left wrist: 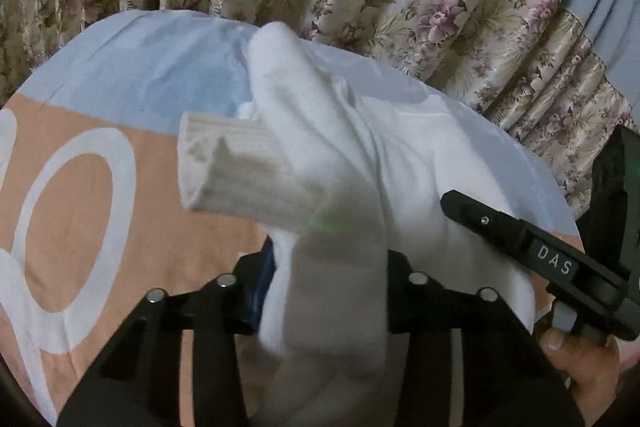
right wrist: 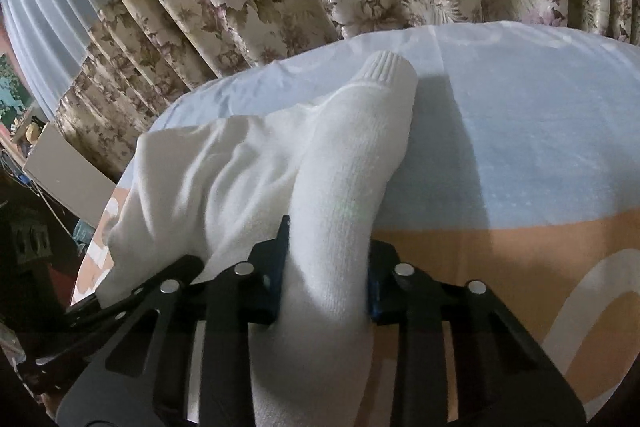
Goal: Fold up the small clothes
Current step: 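Grasp the folded sweater bundle with the left tool and lift it, then lower the bundle onto the bed and open the left tool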
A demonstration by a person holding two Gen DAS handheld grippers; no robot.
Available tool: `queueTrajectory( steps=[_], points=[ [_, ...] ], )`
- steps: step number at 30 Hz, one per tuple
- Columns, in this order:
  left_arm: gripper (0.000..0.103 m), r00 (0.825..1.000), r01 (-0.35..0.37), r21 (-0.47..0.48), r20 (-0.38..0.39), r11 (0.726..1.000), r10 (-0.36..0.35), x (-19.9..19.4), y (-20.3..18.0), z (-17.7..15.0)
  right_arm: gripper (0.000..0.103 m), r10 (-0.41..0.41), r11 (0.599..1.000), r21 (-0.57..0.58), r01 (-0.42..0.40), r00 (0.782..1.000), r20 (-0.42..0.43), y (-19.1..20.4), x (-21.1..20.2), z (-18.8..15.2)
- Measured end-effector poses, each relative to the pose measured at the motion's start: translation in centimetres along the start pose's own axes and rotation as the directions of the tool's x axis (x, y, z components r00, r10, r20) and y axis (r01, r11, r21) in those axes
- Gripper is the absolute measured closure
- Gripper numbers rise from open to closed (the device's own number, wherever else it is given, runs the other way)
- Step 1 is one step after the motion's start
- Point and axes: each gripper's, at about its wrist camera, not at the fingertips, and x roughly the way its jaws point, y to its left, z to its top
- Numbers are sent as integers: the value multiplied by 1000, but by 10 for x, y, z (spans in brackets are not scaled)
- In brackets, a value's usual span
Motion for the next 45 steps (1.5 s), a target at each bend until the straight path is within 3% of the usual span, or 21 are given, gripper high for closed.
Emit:
queueTrajectory(
  steps=[6, 10, 15, 21, 25, 27, 29, 30, 31, 32, 34, 42, 45],
  points=[
    [66, 999, -41, 29, 22, 999, 40, -8, -19, -3, 75, -38, 998, -43, 39, 999, 35, 8, -20, 1],
    [67, 999, -37, 61, 20, 997, 36, -9, -62, -22, 75, -127, 987, -95, 132, 990, 57, -9, -52, -5],
    [67, 1000, -15, 72, 14, 997, 14, -2, -136, -55, 74, -232, 965, -115, 237, 971, 58, -68, -101, -26],
    [67, 997, 73, 67, -45, 995, -71, 15, -241, -87, 74, -367, 919, -124, 374, 927, 80, -152, -169, -42],
    [66, 995, 87, 88, -64, 992, -81, 21, -284, -97, 74, -360, 927, -90, 363, 932, 48, -197, -192, -44],
    [63, 996, 73, 100, -65, 992, -66, 24, -288, -99, 72, -334, 939, -82, 335, 942, 34, -208, -193, -50],
    [45, 997, 55, 86, -64, 995, -50, 27, -280, -98, 68, -335, 936, -95, 339, 941, 49, -212, -192, -56],
    [37, 998, 35, 86, -54, 996, -30, 27, -277, -97, 60, -341, 934, -91, 346, 938, 62, -213, -193, -59],
    [20, 1000, 2, 91, -30, 996, 0, 24, -271, -96, 47, -367, 925, -74, 373, 926, 84, -214, -196, -62],
    [10, 999, -41, 100, 2, 994, 41, 19, -263, -97, 41, -384, 919, -58, 391, 918, 99, -215, -198, -64],
    [3, 997, -71, 118, 13, 991, 70, 18, -254, -97, 32, -388, 918, -38, 395, 914, 117, -213, -202, -74],
    [1, 989, -99, 163, 120, 982, 80, -15, -231, -115, 25, -465, 876, -26, 482, 856, 226, -187, -241, -125],
    [1, 989, -105, 212, 123, 972, 79, -25, -221, -122, 20, -478, 870, -16, 492, 852, 216, -182, -249, -141]
  ],
)
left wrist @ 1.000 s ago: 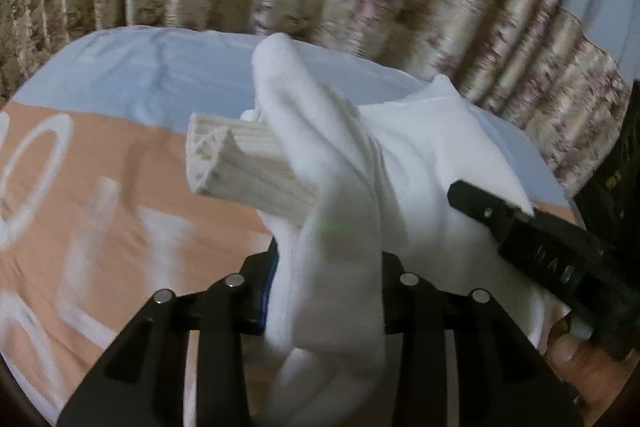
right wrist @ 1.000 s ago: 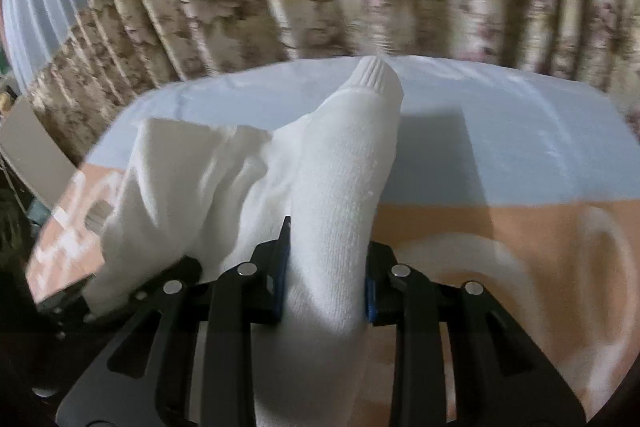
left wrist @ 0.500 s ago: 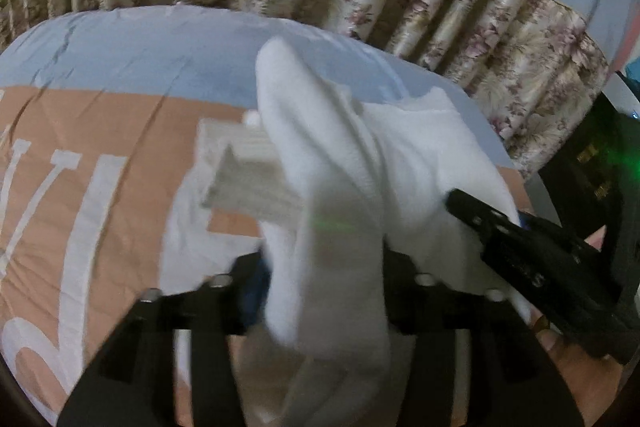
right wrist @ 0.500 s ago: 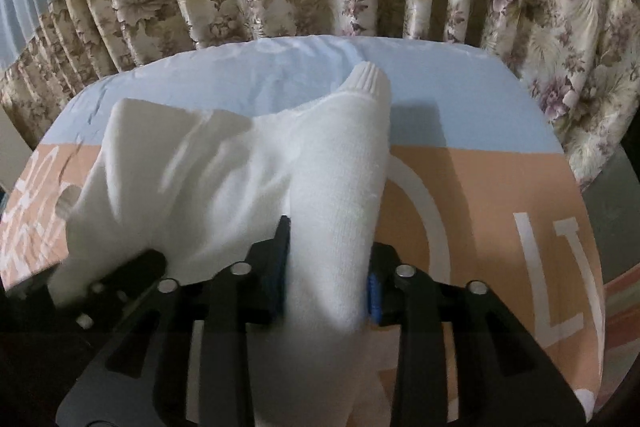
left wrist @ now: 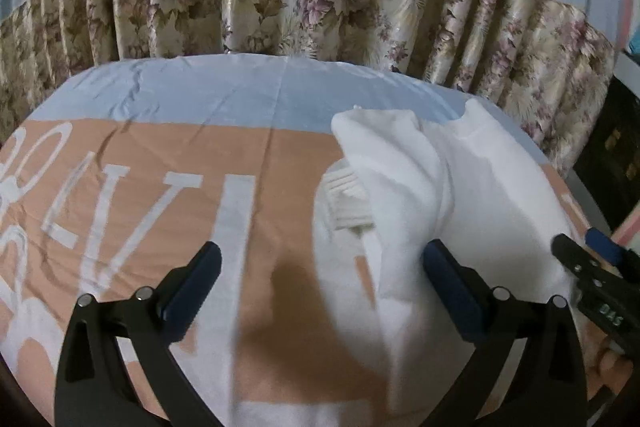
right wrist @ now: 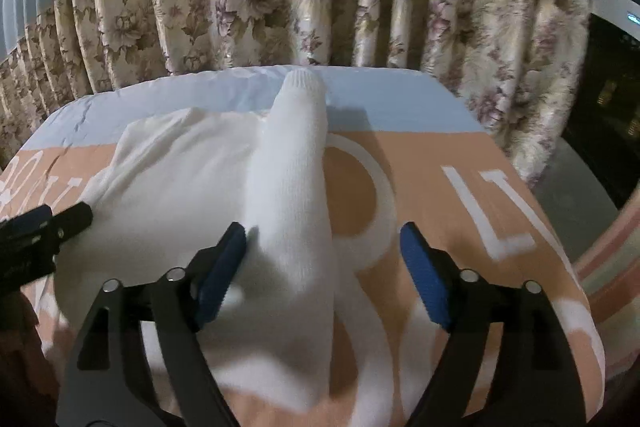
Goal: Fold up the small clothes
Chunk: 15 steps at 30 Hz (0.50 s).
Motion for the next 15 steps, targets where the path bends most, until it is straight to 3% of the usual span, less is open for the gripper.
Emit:
queueTrajectory(
  steps=[5, 9, 10, 15],
  points=[
    [2, 1000, 8, 43, -17, 999, -7, -28, 44, -25, 18, 3, 1000, -17, -4, 998, -62, 10, -28, -38],
    [2, 998, -62, 51, 27, 997, 60, -70, 83, -50, 17, 15, 1000, -20, -16, 1000, -20, 31, -66, -54],
    [2, 996, -83, 45, 32, 996, 81, -81, 90, -56, 12, 20, 1000, -16, -20, 1000, -12, 36, -72, -55],
    [2, 990, -130, 25, 61, 991, 128, -132, 98, -69, 3, 79, 997, -6, -79, 996, 48, 77, -118, -40]
  ],
)
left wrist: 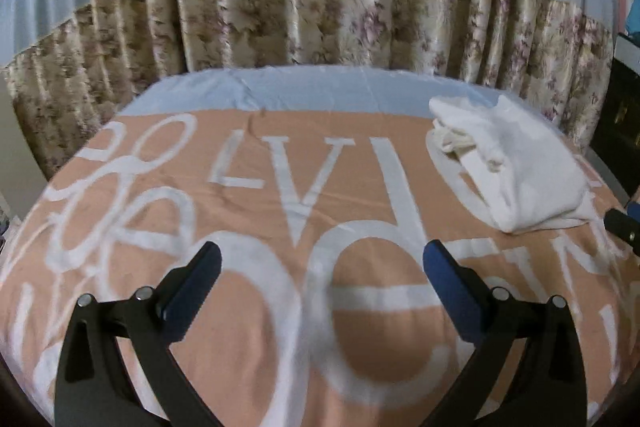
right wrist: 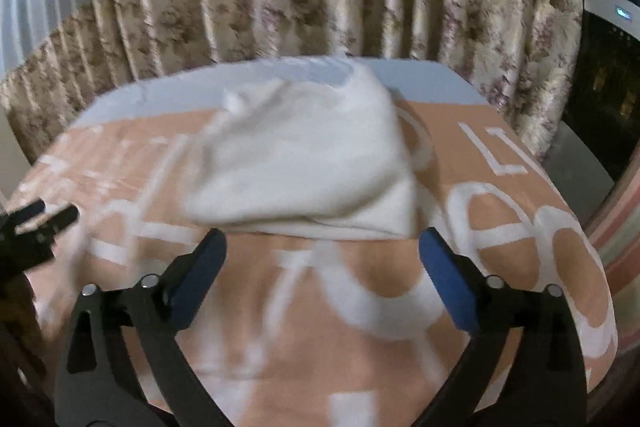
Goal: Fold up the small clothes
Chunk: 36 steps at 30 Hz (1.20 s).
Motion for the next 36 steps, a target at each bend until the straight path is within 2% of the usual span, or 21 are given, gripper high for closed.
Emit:
queueTrajectory(
  steps=[4, 7, 9, 15, 19, 22, 28, 36],
  points=[
    [2, 998, -16, 6, 55, 1000, 16, -32, 3, 1, 3, -51, 997, -47, 54, 997, 59, 26, -24, 23],
    [2, 998, -49, 26, 29, 998, 48, -33, 7, 4, 3, -65, 996, -65, 68, 997, 35, 38, -27, 28],
    [2, 999, -29, -4, 16, 1000, 29, -34, 17, 3, 3, -77, 994, -78, 80, 997, 29, 44, -30, 25],
    [2, 996, -83, -44, 25, 996, 84, -43, 32, 2, 3, -64, 996, -64, 64, 998, 14, 47, -32, 14],
    [2, 999, -44, -15, -4, 999, 44, -41, 29, 5, 3, -62, 995, -80, 64, 998, 19, 54, -30, 15],
    [2, 998, -66, 12, -14, 998, 67, -40, 24, 4, 3, -61, 994, -87, 63, 998, 26, 55, -29, 14],
    [2, 999, -52, -18, -1, 998, 52, -44, 27, 4, 3, -57, 995, -81, 59, 998, 19, 50, -27, 12],
    [2, 995, -101, -53, 1, 993, 102, -44, 34, 7, 3, -61, 996, -63, 62, 998, 21, 41, -27, 11]
  ],
)
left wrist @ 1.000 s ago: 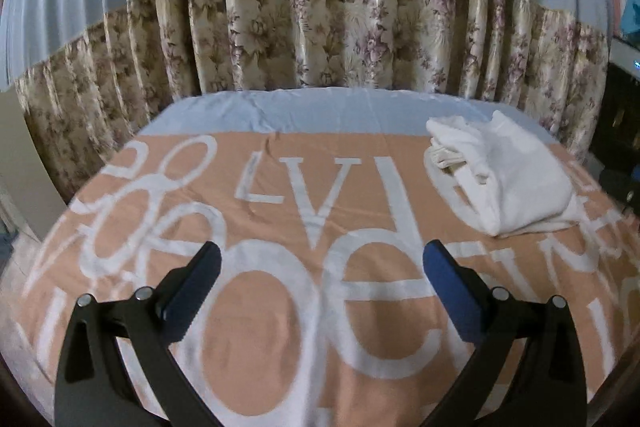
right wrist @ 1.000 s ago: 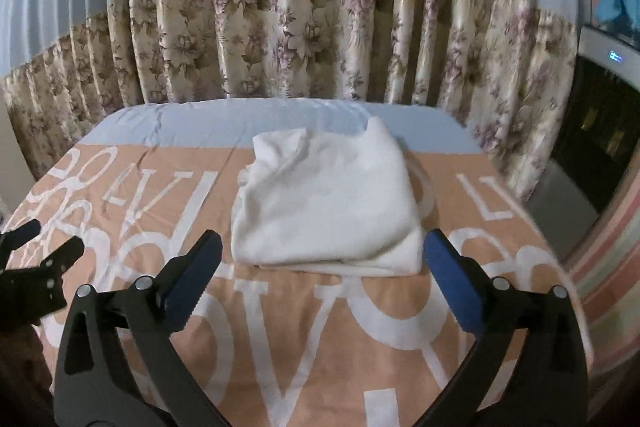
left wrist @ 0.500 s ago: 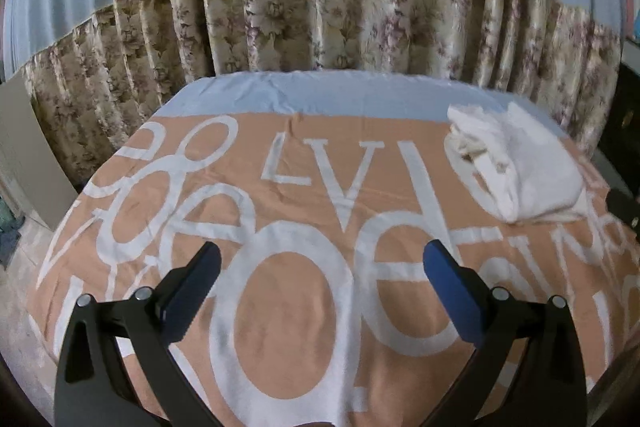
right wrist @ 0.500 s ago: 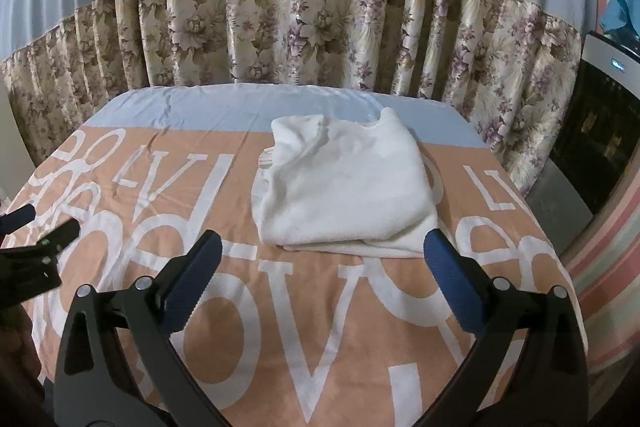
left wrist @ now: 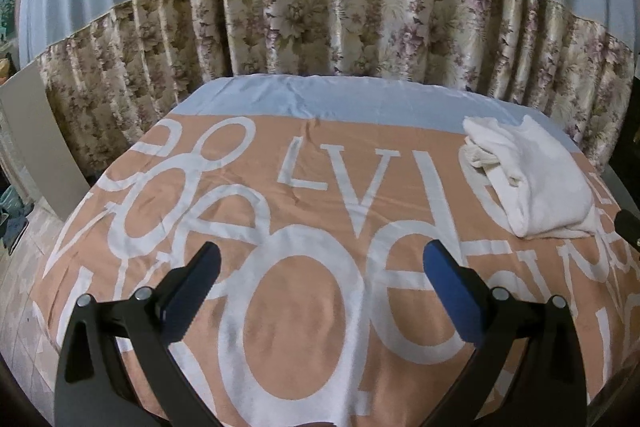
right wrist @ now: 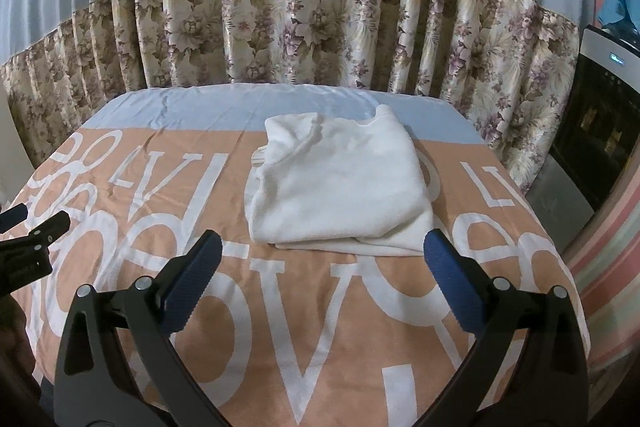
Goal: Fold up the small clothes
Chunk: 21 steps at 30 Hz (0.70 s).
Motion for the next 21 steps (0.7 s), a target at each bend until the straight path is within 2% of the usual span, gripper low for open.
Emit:
queueTrajectory(
  steps=[7, 21],
  points=[
    [2, 1000, 20, 1, -1, 1000, -20, 1, 2, 1, 3, 2, 1000, 2, -2, 1000, -3, -2, 0, 0],
    [2, 1000, 14, 5, 17, 1000, -14, -1, 1, 1, 3, 7, 1000, 8, -7, 1000, -6, -5, 2, 0]
  ],
)
